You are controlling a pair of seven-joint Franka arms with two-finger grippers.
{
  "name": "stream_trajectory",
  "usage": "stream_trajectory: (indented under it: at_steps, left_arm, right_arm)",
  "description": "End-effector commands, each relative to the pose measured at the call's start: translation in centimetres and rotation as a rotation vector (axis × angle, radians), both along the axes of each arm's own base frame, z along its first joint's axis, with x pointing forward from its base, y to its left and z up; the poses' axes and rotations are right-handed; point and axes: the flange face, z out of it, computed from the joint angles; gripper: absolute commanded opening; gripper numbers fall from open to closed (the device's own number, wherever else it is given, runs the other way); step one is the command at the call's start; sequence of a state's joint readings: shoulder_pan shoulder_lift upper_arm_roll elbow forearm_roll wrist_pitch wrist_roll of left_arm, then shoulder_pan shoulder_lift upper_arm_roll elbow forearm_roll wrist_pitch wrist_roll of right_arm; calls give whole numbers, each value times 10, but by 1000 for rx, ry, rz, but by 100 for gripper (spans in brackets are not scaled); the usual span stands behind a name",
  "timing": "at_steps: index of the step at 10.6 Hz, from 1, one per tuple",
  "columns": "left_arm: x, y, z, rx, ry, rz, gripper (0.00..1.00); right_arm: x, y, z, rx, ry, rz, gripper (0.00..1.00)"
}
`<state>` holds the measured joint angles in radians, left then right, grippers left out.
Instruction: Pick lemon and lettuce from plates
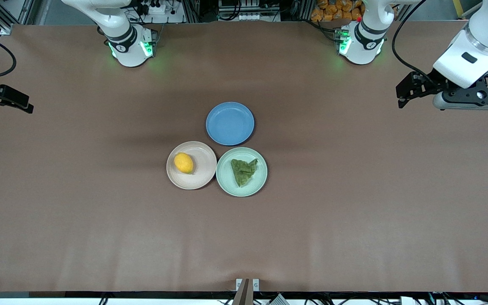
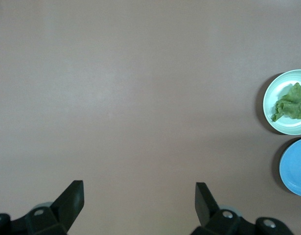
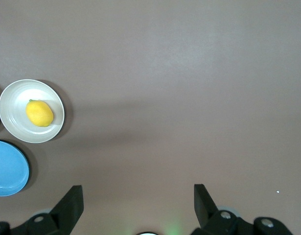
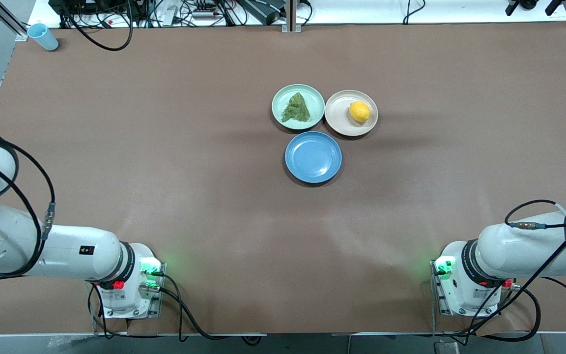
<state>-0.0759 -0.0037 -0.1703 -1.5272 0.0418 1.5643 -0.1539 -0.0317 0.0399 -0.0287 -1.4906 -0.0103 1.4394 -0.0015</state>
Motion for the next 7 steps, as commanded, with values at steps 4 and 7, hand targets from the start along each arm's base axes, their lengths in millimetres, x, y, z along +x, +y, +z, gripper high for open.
stream_trajectory:
  at_steps: [4,7]
  left_arm:
    - [-3,-1,-3,-11,23,-5,100]
    - [4,-14,-30,-2,76,-41,100]
  right_arm:
    - [-1,2,-1,-13,1,-10,100]
    - [-1,8,-2,-5,4,-1,100]
